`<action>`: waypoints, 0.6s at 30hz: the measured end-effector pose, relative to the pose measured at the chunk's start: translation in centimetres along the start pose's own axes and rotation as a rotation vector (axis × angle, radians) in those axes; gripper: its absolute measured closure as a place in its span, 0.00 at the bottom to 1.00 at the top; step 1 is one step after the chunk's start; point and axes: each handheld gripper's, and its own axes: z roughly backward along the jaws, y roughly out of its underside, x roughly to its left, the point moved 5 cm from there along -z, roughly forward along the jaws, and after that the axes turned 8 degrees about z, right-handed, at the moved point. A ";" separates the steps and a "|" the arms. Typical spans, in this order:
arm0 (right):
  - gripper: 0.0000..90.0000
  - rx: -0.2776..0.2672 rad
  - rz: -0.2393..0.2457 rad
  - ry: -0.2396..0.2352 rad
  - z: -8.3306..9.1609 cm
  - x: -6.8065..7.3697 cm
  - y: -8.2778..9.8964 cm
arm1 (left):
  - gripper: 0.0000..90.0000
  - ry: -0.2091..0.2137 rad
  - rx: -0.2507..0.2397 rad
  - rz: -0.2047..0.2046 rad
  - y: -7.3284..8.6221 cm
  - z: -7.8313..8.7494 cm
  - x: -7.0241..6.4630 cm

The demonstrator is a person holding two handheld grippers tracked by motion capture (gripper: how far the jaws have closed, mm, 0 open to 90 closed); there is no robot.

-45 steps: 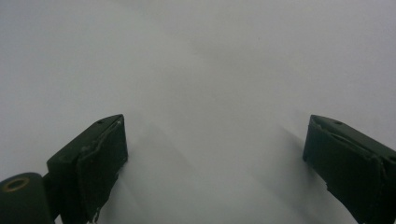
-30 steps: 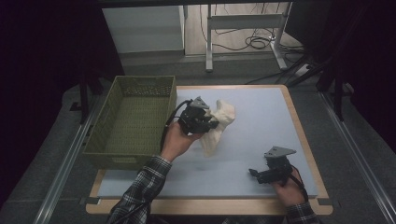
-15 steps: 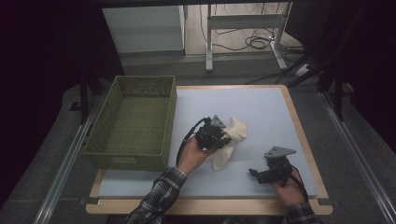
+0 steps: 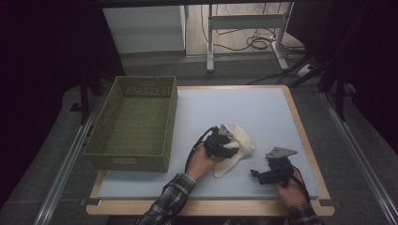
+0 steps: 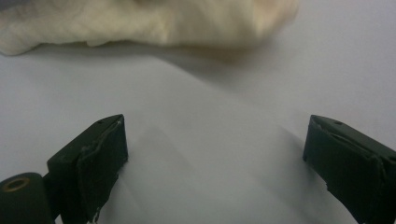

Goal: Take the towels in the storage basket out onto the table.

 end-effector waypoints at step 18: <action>0.18 -0.010 0.002 -0.011 0.3 0.0 0.0 | 0.31 -0.012 -0.045 0.006 1.7 4.3 0.0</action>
